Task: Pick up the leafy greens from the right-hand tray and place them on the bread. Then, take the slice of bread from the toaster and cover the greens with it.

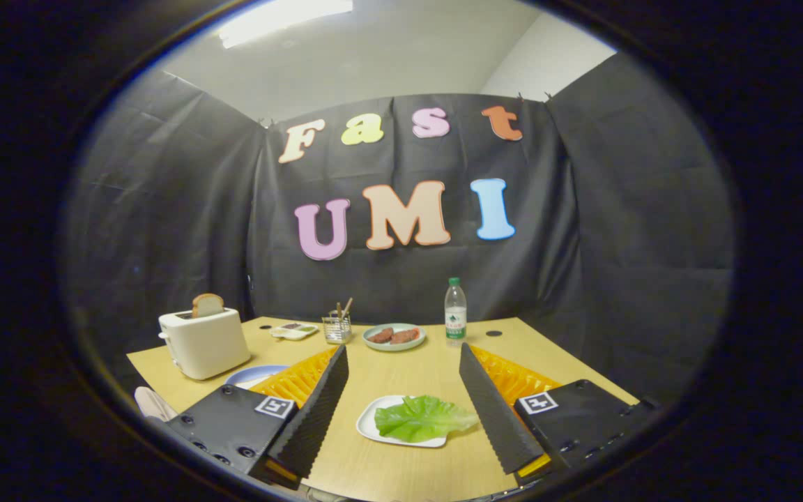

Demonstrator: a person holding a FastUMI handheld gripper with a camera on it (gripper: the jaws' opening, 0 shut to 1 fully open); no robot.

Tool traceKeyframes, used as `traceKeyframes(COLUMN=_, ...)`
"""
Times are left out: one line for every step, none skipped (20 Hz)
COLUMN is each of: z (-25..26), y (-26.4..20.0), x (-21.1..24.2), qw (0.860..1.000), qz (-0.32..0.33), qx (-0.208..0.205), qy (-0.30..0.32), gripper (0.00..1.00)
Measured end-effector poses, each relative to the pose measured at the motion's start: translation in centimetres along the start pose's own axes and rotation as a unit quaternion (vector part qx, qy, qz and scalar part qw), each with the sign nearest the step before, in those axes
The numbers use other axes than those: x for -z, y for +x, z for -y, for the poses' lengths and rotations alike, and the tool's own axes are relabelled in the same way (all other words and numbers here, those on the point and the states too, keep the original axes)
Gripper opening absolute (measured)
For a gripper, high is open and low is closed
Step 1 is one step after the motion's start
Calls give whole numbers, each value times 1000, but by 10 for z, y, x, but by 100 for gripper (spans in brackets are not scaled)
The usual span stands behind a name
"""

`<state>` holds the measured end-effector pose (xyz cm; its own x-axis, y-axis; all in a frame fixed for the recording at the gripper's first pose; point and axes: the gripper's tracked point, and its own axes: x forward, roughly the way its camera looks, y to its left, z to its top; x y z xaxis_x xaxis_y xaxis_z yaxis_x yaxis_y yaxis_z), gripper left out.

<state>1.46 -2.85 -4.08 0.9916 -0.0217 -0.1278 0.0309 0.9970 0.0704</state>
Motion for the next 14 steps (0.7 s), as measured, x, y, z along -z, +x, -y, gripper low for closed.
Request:
traceKeyframes(z=6, y=7, x=12, qw=1000, qz=-19, qx=6, qy=4, gripper=100)
traceKeyframes(z=12, y=14, x=27, qw=999, qz=-40, qx=13, qy=8, gripper=100)
traceKeyframes(z=18, y=21, x=41, qw=998, qz=-60, qx=20, qy=10, gripper=100)
traceKeyframes(z=25, y=28, x=52, qw=997, qz=-78, qx=28, qy=10, gripper=100)
traceKeyframes(z=34, y=35, x=65, qw=995, qz=-95, qx=38, qy=9, gripper=100)
traceKeyframes(z=41, y=40, x=77, qw=993, qz=-110, qx=47, qy=9, gripper=100)
traceKeyframes(z=47, y=46, x=88, qw=991, qz=-124, qx=53, qy=12, gripper=100)
traceKeyframes(z=51, y=51, x=100, qw=989, qz=-138, qx=56, qy=17, gripper=100)
traceKeyframes(z=53, y=55, x=110, qw=987, qz=-151, qx=55, qy=23, gripper=100)
traceKeyframes(z=56, y=59, x=119, qw=985, qz=-162, qx=56, qy=27, gripper=100)
traceKeyframes(z=58, y=61, x=128, qw=983, qz=-174, qx=57, qy=30, gripper=100)
traceKeyframes(z=59, y=62, x=137, qw=980, qz=-188, qx=56, qy=35, gripper=100)
traceKeyframes(z=59, y=62, x=142, qw=979, qz=-195, qx=54, qy=41, gripper=100)
traceKeyframes(z=59, y=65, x=148, qw=977, qz=-201, qx=53, qy=44, gripper=100)
